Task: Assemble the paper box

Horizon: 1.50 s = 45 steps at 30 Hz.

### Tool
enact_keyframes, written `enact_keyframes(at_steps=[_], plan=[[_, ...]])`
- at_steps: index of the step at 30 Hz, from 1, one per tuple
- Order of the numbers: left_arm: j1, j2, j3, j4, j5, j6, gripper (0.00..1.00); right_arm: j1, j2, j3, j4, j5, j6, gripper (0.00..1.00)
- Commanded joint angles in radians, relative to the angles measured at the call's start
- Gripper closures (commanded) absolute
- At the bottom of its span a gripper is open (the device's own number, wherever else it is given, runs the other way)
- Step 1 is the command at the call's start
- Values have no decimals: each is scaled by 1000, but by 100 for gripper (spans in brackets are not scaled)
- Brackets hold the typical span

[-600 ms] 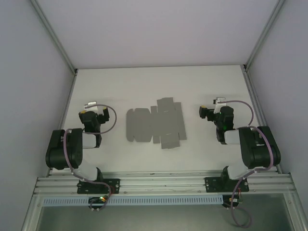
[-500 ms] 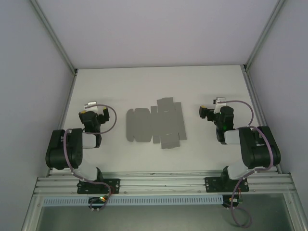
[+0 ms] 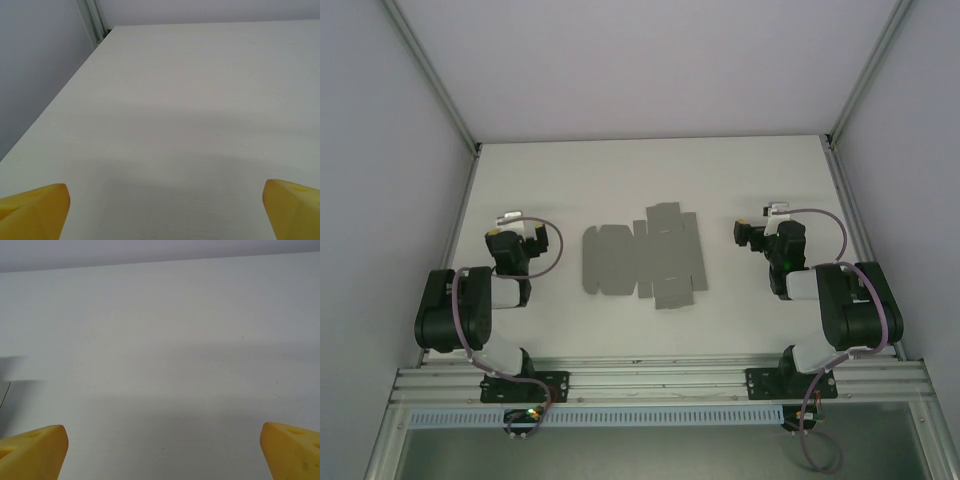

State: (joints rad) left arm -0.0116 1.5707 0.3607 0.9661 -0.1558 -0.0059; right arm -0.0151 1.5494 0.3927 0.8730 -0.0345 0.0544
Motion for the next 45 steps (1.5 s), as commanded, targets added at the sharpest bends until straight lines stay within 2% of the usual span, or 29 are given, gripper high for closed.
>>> enact_keyframes(at_steps=[1,5,8,10,12,14,17,20,24,26,28,31,36,39,45], plan=[[3,-5,20,-16,18,13,0,0,-5,14,20,-2,-16,0],[4,-6,20,-11,19,15,0,1,-10,8,28,-11,-17,0],[5,-93,55,-152,-2,4,0,1,-81,31,-65,-4,-16,0],[0,-192,63,-243,-34,-1,0,6,-172,48,-171,4,-23,0],[1,-313,122,-475,-48,-85,0,41,-287,84,-311,57,-13,0],[0,-395,194,-675,22,-191,0,90,-367,168,-508,63,-7,0],[-54,-437,263,-832,90,-289,0,178,-386,342,-779,127,62,0],[-125,-416,297,-950,117,-386,0,267,-333,453,-952,60,215,9],[-194,-365,280,-950,201,-464,0,410,-199,475,-926,-87,370,26],[-204,-343,296,-971,232,-489,0,446,-111,492,-904,-129,415,31],[-205,-324,298,-973,257,-509,0,456,-21,504,-871,-158,460,38],[-208,-280,289,-944,295,-521,0,455,106,510,-819,-184,504,42],[-209,-180,292,-887,409,-532,0,432,271,542,-876,-177,556,53],[-211,-138,278,-817,475,-547,0,417,302,514,-894,-117,552,53],[-211,-24,274,-652,649,-593,0,403,349,459,-850,-161,552,54]])
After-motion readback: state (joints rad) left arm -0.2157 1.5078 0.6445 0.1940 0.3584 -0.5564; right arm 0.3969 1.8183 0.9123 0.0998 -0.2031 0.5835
